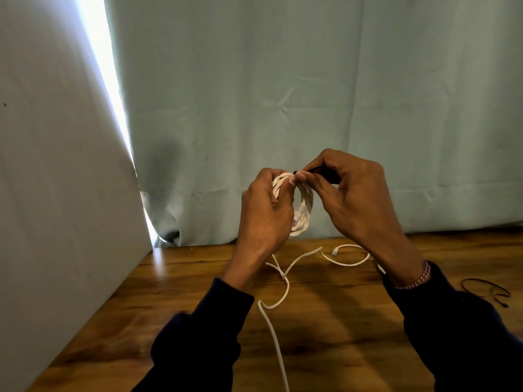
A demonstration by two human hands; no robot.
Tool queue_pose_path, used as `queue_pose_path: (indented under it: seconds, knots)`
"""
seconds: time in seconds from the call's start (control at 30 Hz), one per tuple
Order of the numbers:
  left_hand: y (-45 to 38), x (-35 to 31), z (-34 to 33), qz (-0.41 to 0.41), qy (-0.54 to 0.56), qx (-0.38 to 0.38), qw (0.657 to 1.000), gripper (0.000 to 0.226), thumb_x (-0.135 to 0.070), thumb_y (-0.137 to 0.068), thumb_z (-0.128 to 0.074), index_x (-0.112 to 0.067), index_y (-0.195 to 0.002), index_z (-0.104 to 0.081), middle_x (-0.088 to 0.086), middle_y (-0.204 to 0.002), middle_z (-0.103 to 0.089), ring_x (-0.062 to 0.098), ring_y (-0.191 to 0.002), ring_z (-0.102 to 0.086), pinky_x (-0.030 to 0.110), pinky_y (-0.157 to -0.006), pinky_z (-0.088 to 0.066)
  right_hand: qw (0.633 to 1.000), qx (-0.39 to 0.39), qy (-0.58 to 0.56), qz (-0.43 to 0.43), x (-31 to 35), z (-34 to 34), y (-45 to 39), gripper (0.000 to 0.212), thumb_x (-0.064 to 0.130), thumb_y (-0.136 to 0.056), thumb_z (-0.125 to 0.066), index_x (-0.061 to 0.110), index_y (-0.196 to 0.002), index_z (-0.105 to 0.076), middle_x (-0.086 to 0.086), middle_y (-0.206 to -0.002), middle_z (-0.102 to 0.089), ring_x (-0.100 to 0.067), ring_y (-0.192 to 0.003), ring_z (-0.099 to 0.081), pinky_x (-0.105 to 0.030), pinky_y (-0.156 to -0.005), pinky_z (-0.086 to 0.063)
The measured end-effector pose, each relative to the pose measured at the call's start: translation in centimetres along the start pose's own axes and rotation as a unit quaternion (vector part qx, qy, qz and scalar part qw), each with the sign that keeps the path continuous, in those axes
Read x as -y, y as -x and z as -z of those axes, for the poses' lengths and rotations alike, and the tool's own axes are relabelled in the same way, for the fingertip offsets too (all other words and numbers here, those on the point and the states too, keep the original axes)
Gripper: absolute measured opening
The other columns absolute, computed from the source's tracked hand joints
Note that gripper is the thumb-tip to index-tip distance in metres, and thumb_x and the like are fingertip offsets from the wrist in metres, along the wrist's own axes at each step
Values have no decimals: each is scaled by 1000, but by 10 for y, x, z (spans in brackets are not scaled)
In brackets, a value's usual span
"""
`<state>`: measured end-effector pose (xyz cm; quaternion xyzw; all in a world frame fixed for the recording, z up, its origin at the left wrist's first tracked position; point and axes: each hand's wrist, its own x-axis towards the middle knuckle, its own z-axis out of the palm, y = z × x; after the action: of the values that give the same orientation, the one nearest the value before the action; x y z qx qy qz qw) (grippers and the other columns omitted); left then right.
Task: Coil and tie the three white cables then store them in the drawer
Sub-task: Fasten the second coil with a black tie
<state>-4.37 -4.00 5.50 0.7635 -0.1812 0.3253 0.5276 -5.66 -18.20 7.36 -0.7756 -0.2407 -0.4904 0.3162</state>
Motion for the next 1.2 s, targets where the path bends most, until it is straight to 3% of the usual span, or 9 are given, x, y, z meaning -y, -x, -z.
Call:
queue_pose_path:
  seconds: [0.13, 0.27, 0.4, 0.77, 0.9, 1.0, 1.07, 1.13, 1.2]
  knots:
    - [1, -3, 0, 57, 52, 30, 997, 24, -34, -101, -52, -18, -119, -56, 7, -94, -66, 16, -78, -64, 27, -66, -54, 998, -4, 48, 43, 1, -1, 2, 13, 20, -92, -70, 10, -97, -75, -7, -98, -68, -6, -84, -57, -7, -76, -45]
    - [0, -7, 4, 93, 137, 6, 986, 17, -26, -102, -54, -16, -110, -65, 6, -82, -64, 10, -66, -61, 25, -59, -50, 996, 2, 65, 63, 6, -1, 5, 12, 19, -89, -72, 10, -97, -76, -9, -103, -65, -11, -85, -60, -22, -74, -54]
    - [-1, -7, 7, 115, 185, -15, 976, 18, -22, -100, -59, -11, -105, -71, 8, -74, -63, 4, -55, -58, 29, -60, -55, 990, 24, 114, 79, 13, -3, 6, 10, 15, -86, -76, 8, -93, -77, -11, -100, -66, -20, -77, -65, -22, -67, -48]
    - [-5, -4, 9, 184, 271, 18, 945, 20, -17, -93, -68, -1, -104, -70, 10, -76, -59, 11, -55, -47, 22, -46, -41, 977, 99, 178, 65, 27, -5, 14, 18, 14, -80, -83, 10, -98, -77, -13, -109, -67, -26, -69, -68, -35, -62, -59]
    - [-6, -1, 7, 181, 260, 19, 948, 20, -17, -92, -69, -2, -105, -71, 13, -82, -64, 12, -58, -50, 21, -46, -41, 969, 136, 203, 41, 34, -3, 14, 23, 20, -89, -74, 14, -111, -73, -9, -125, -59, -24, -85, -66, -32, -73, -57]
    - [-7, 0, 9, 169, 243, 2, 955, 20, -20, -92, -69, -5, -106, -73, 9, -83, -69, 10, -57, -54, 21, -48, -43, 963, 182, 197, 18, 35, 1, 14, 32, 37, -95, -63, 23, -124, -67, -2, -143, -45, -18, -113, -58, -24, -90, -45]
    - [-8, -1, 11, 169, 251, -5, 953, 20, -21, -91, -70, -6, -105, -74, 3, -75, -68, 9, -56, -56, 23, -50, -45, 961, 215, 172, -10, 32, 6, 11, 41, 50, -92, -62, 27, -126, -68, 2, -149, -42, -15, -124, -51, -21, -93, -37]
    - [-8, -1, 12, 170, 251, -4, 953, 21, -21, -91, -71, -7, -106, -74, 4, -77, -70, 10, -58, -59, 25, -53, -48, 969, 216, 108, -45, 28, 13, 7, 46, 56, -87, -65, 30, -124, -70, 5, -146, -50, -13, -125, -50, -24, -96, -41]
    - [-7, -2, 10, 169, 245, 2, 955, 20, -20, -90, -72, -8, -106, -74, 11, -85, -73, 12, -60, -59, 24, -54, -48, 979, 187, 50, -71, 25, 14, 3, 35, 49, -86, -70, 29, -114, -75, 4, -135, -62, -8, -113, -57, -31, -96, -52]
